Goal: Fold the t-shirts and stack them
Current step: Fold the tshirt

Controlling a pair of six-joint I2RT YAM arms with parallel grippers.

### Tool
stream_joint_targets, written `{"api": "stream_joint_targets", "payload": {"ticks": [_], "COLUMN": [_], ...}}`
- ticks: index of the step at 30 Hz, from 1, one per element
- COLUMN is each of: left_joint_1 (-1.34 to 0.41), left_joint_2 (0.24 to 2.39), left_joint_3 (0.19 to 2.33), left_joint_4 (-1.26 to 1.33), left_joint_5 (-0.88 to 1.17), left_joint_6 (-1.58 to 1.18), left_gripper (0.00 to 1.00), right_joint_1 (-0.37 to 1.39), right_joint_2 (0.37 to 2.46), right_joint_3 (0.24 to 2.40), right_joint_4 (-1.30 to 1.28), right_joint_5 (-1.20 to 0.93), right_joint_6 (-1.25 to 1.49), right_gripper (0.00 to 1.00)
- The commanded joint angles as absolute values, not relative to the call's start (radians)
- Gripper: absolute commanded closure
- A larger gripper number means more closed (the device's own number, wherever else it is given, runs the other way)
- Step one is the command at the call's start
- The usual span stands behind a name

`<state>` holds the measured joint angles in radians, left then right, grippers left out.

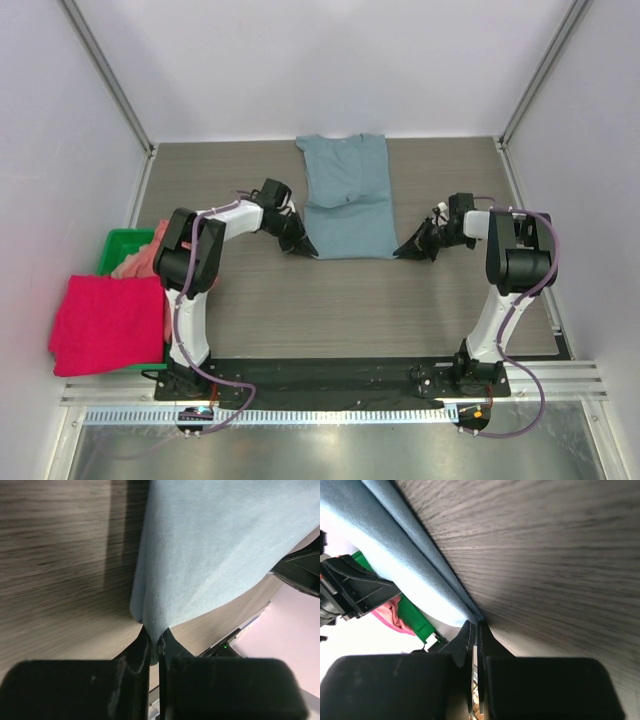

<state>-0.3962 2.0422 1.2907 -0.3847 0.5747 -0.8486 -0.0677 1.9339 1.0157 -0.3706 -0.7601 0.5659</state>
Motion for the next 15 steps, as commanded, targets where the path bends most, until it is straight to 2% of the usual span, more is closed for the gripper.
{"api": "stream_joint_targets", "payload": {"ticks": [1,7,15], "left_joint_1": [-0.377,-0.37,-0.38], "left_joint_2": [1.991,1.911,1.773], "left_joint_3": [1.388,1.571,1.456], "left_joint_4": [-0.487,-0.689,-0.698], "left_joint_5": [0.534,0.532,0.584], "left_joint_6": [-0.73,-0.488,-0.506], "left_gripper": [1.0,1.0,1.0], "right_joint_1": [-0.066,-0.066,-0.066], "right_joint_2": [1.856,1.648,1.341], "right_joint_3": [0.994,0.905,0.795], "right_joint_4": [-0.342,-0.354,-0.466], "right_joint_5": [-0.738,-0.821,-0.816], "right_joint_6": [0.597,0.647,0.588], "right_gripper": [0.99,0.99,0.99]}}
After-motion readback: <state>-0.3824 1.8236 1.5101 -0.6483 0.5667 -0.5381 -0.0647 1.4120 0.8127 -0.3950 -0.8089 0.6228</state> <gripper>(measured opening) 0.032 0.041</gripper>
